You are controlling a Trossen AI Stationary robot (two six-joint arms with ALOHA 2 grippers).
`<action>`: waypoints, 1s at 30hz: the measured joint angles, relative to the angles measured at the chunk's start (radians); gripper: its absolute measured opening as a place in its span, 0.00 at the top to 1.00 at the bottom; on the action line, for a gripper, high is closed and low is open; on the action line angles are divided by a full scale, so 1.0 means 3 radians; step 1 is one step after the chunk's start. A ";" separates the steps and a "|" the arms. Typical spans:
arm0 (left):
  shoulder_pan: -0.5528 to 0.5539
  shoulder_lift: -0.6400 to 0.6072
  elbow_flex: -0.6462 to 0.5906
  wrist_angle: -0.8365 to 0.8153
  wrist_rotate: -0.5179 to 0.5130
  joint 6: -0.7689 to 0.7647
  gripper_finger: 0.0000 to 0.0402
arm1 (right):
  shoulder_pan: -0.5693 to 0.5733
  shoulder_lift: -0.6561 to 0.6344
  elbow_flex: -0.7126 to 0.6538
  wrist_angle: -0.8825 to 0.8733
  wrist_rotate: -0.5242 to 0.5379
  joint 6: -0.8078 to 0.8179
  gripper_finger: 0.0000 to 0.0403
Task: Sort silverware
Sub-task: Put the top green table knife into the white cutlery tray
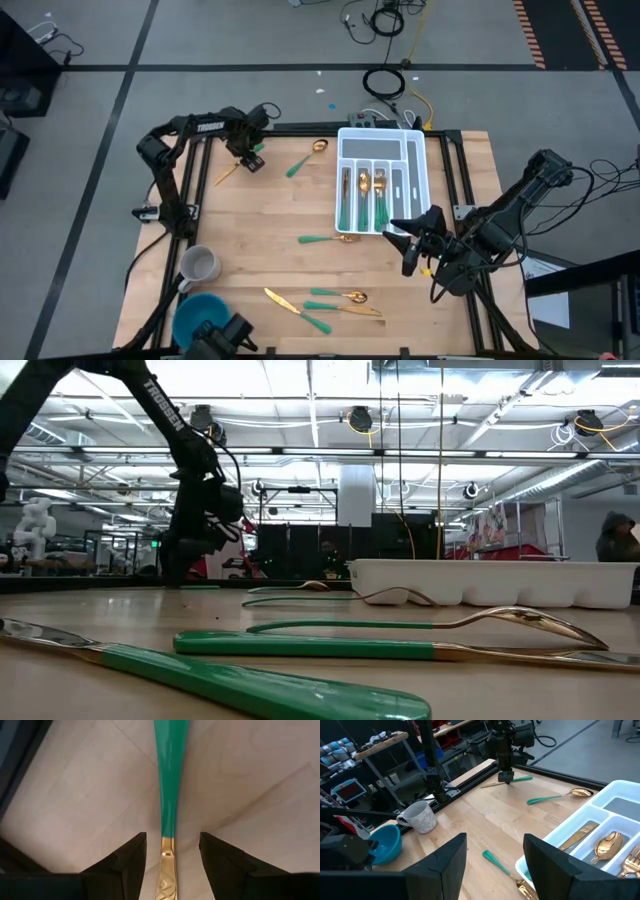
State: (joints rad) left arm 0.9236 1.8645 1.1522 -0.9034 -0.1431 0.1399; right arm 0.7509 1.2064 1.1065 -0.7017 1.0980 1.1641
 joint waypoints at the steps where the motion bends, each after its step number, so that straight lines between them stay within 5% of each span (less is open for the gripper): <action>1: 0.0013 0.0006 0.0000 0.0015 0.0017 0.0018 0.53 | 0.0000 0.0000 0.0000 -0.0001 0.0001 0.0001 0.53; 11: 0.0102 0.0171 0.0075 -0.0075 0.0118 0.0334 0.55 | -0.0122 0.0000 0.0000 -0.0011 0.0001 0.0006 0.53; 15: 0.0101 0.0261 0.0125 -0.0105 0.0128 0.0340 0.65 | -0.0147 0.0000 0.0000 -0.0010 0.0001 0.0006 0.53; 21: 0.0090 0.0301 0.0132 -0.0076 0.0137 0.0336 0.94 | -0.0146 0.0000 0.0000 -0.0009 0.0001 0.0006 0.53; 30: 0.0084 0.0239 0.0138 -0.0071 0.0104 0.0338 0.97 | -0.0146 0.0000 0.0000 -0.0018 0.0001 -0.0009 0.53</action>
State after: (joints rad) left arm 0.9488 1.9363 1.1936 -0.9246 -0.1118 0.2413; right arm 0.7073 1.2064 1.1065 -0.7071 1.0985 1.1614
